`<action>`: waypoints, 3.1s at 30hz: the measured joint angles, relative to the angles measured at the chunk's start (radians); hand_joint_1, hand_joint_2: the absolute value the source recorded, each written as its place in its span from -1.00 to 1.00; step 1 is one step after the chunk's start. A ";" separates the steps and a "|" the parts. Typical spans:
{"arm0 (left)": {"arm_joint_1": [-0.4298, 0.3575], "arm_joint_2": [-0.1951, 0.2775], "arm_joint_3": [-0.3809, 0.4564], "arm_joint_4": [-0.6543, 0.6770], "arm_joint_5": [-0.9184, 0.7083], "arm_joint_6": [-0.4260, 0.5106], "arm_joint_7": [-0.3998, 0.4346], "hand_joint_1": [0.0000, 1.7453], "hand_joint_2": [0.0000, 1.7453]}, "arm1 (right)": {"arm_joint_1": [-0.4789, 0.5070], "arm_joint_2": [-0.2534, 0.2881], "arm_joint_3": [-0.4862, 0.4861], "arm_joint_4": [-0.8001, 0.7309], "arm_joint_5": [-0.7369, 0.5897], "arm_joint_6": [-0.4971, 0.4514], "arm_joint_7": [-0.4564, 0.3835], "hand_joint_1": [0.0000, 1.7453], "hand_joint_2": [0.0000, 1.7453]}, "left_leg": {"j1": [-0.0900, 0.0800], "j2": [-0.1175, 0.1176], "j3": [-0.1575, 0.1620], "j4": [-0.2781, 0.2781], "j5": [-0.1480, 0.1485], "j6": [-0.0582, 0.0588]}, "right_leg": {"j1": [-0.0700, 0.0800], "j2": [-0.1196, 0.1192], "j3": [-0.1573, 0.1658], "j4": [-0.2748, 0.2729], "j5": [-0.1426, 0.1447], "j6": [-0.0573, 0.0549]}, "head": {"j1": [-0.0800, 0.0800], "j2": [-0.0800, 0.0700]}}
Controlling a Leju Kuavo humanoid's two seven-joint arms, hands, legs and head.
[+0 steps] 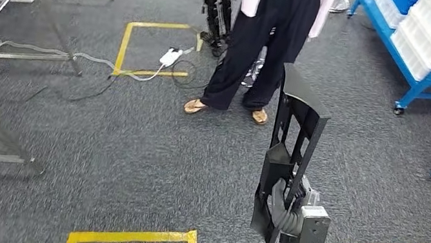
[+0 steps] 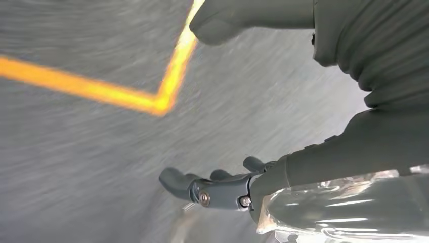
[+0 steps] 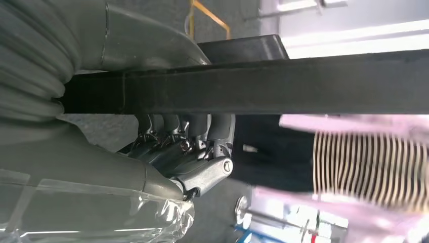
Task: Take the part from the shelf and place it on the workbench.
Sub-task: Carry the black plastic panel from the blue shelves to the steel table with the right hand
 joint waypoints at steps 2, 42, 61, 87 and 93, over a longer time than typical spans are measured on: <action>0.006 -0.016 0.080 -0.034 -0.088 -0.015 -0.171 -1.00 1.00 | 0.019 0.002 -0.011 0.000 0.018 -0.008 -0.001 1.00 1.00 | 0.002 -0.026 -0.001 0.001 0.001 0.001 | -0.007 0.018 -0.058 0.118 -0.042 0.004 | 0.002 0.000; -0.012 0.173 0.293 -0.053 0.621 -0.039 -0.038 -1.00 1.00 | 0.133 0.122 -0.116 -0.208 0.195 0.136 0.105 1.00 1.00 | 0.013 -0.104 -0.023 0.048 -0.019 -0.045 | -0.018 0.048 0.042 -0.107 0.070 0.018 | -0.001 0.000; -0.067 -0.018 0.457 -0.062 0.080 0.000 0.213 -1.00 1.00 | 0.110 0.127 -0.109 -0.195 0.175 0.113 0.085 1.00 1.00 | -0.002 0.007 0.003 0.008 0.000 0.004 | -0.003 -0.001 0.006 -0.007 0.011 0.007 | -0.011 0.000; -0.040 0.159 0.289 0.022 -0.118 -0.397 0.258 -1.00 1.00 | -0.586 -0.060 -0.215 -0.280 0.596 0.002 0.552 1.00 1.00 | -0.019 0.058 -0.052 0.064 -0.016 0.002 | -0.003 -0.074 0.021 -0.106 0.083 0.010 | -0.020 0.000; -0.033 0.180 0.244 0.025 -0.159 -0.462 0.276 -1.00 1.00 | -0.770 -0.092 -0.202 -0.206 0.607 0.040 0.601 1.00 1.00 | -0.003 -0.008 -0.021 0.021 0.010 0.013 | -0.007 0.015 -0.086 0.115 -0.004 0.012 | -0.014 0.000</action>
